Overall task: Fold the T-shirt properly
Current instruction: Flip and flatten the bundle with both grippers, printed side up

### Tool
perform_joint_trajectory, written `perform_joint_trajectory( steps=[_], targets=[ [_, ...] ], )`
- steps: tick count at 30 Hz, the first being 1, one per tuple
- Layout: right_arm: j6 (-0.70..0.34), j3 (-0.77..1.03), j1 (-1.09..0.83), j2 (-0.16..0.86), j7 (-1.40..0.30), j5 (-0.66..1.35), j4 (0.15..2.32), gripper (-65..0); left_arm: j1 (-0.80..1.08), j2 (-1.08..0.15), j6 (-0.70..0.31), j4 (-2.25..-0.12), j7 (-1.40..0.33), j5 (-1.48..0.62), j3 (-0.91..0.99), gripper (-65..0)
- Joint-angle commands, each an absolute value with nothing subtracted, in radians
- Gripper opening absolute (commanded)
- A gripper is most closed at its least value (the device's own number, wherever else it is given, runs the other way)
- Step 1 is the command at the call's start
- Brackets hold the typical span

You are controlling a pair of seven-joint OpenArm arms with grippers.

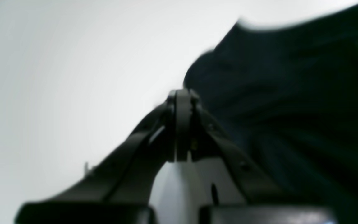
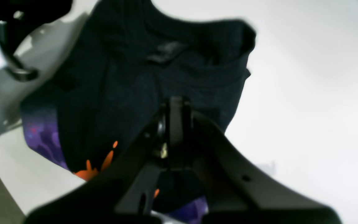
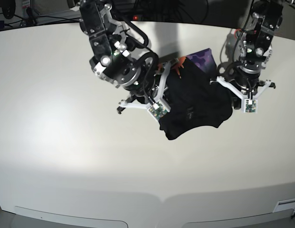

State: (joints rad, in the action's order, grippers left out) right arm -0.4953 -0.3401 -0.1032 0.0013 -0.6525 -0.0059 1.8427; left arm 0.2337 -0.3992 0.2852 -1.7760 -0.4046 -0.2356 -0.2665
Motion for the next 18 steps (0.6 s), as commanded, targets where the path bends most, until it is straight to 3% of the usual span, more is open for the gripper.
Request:
perform_joint_trajectory(
  steps=[1, 6, 11, 18],
  targets=[
    [-0.493, -0.334, -0.092, -0.002, -0.645, 0.003, 1.868, -65.0, 0.250, -0.410, 0.285, -1.831, -0.383, -0.230, -0.256, -65.0],
    [-0.492, -0.277, -0.123, -0.002, -0.693, 0.004, 1.869, -65.0, 0.369, -0.379, 0.260, -1.931, -0.374, -0.286, -0.258, -65.0],
    [-0.496, -0.206, -0.186, -0.002, -0.674, 0.002, 1.869, -65.0, 0.434, -0.316, 0.204, -1.929, -0.334, -0.285, -0.258, -65.0],
    [-0.501, -0.164, -0.278, -0.003, -0.640, -0.001, 1.869, -65.0, 0.432, -0.260, 0.201, -1.832, -0.272, -0.278, -0.258, -65.0]
  ],
)
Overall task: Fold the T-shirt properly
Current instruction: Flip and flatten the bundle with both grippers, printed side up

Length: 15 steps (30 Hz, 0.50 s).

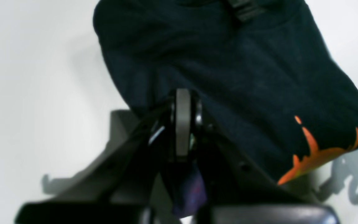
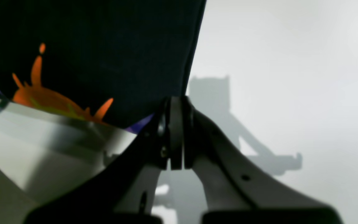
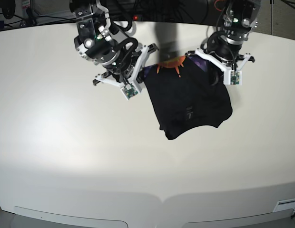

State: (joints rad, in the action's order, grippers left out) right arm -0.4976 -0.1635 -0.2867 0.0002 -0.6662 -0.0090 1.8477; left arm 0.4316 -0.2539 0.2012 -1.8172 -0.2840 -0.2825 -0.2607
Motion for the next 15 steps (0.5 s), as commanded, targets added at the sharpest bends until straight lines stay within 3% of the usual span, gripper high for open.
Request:
perform_joint_trajectory(
  steps=[1, 9, 15],
  targets=[
    [-0.501, -0.168, -0.287, -0.003, -0.630, -0.001, 1.869, -65.0, 0.432, -0.258, 0.201, -1.804, -0.250, -0.278, -0.257, -65.0],
    [-0.501, -0.175, -0.321, -0.009, -0.613, 0.010, 1.869, -65.0, 0.326, -0.258, 0.201, -1.626, -0.211, -0.252, -0.256, -65.0],
    [-0.501, -0.191, -0.336, -0.008, -0.598, 0.010, 1.873, -65.0, 0.252, -0.258, 0.202, -1.617, -0.211, -0.252, -0.256, -65.0]
  ],
)
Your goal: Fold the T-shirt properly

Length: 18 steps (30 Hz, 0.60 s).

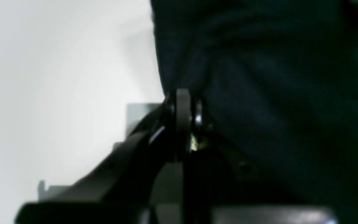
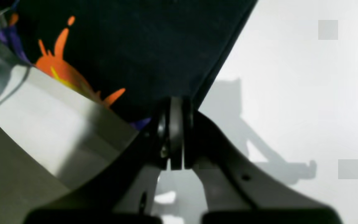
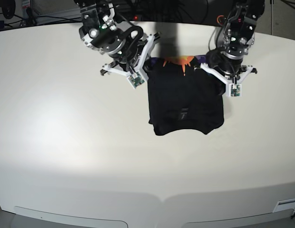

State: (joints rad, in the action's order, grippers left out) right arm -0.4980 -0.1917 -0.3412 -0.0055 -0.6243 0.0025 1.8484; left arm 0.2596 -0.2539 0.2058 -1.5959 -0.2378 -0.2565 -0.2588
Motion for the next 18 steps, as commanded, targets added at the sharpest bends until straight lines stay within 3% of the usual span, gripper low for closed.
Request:
perform_joint_trajectory(
  steps=[1, 7, 14, 18],
  targets=[
    [-0.501, -0.191, -0.336, -0.008, -0.599, 0.010, 1.876, -65.0, 0.247, -0.258, 0.202, -1.623, -0.213, -0.252, -0.256, -65.0],
    [-0.501, -0.183, -0.348, -0.008, -0.611, 0.010, 1.967, -65.0, 0.290, -0.281, 0.221, -1.774, -0.242, -0.251, -0.256, -65.0],
    [-0.501, -0.073, -0.447, -0.006, -0.618, 0.028, 2.149, -65.0, 0.477, -0.354, 0.278, -1.990, -0.265, -0.162, -0.255, -65.0],
    [-0.579, 0.042, -0.537, 0.001, -0.654, 0.086, 2.199, -65.0, 0.607, -0.381, 0.290, -2.008, -0.279, -0.120, -0.255, -65.0]
  ],
)
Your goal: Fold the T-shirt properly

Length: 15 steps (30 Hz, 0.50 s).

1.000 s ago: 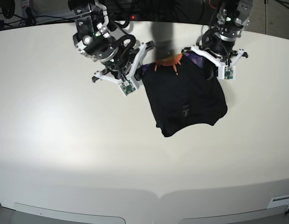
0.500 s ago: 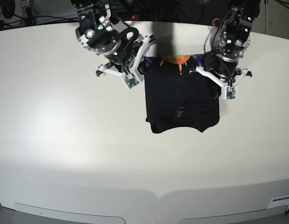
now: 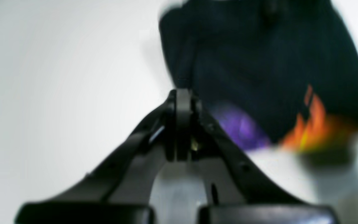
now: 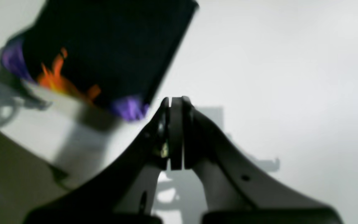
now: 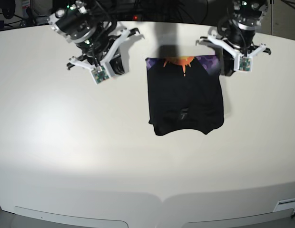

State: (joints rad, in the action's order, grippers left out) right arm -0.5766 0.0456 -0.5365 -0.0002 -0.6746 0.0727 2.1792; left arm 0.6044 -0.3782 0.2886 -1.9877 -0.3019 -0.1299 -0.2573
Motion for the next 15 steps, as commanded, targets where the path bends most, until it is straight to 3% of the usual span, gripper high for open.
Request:
perform_joint_trajectory(
  steps=[1, 8, 15],
  targets=[
    [-0.601, 0.072, -0.561, 0.000, -0.674, 0.110, 2.209, -65.0, 0.638, -0.383, 0.305, -2.008, -0.286, -0.113, -0.255, -65.0],
    [-0.649, 0.260, -0.746, 0.000, -0.785, 0.226, 2.246, -65.0, 0.850, -0.383, 0.441, -2.009, -0.352, -0.015, -0.255, -65.0],
    [-0.649, 0.386, -0.974, 0.000, -0.765, 0.292, 2.239, -65.0, 1.004, -0.383, 0.428, -2.000, -0.322, 0.011, -0.255, -65.0]
  ],
)
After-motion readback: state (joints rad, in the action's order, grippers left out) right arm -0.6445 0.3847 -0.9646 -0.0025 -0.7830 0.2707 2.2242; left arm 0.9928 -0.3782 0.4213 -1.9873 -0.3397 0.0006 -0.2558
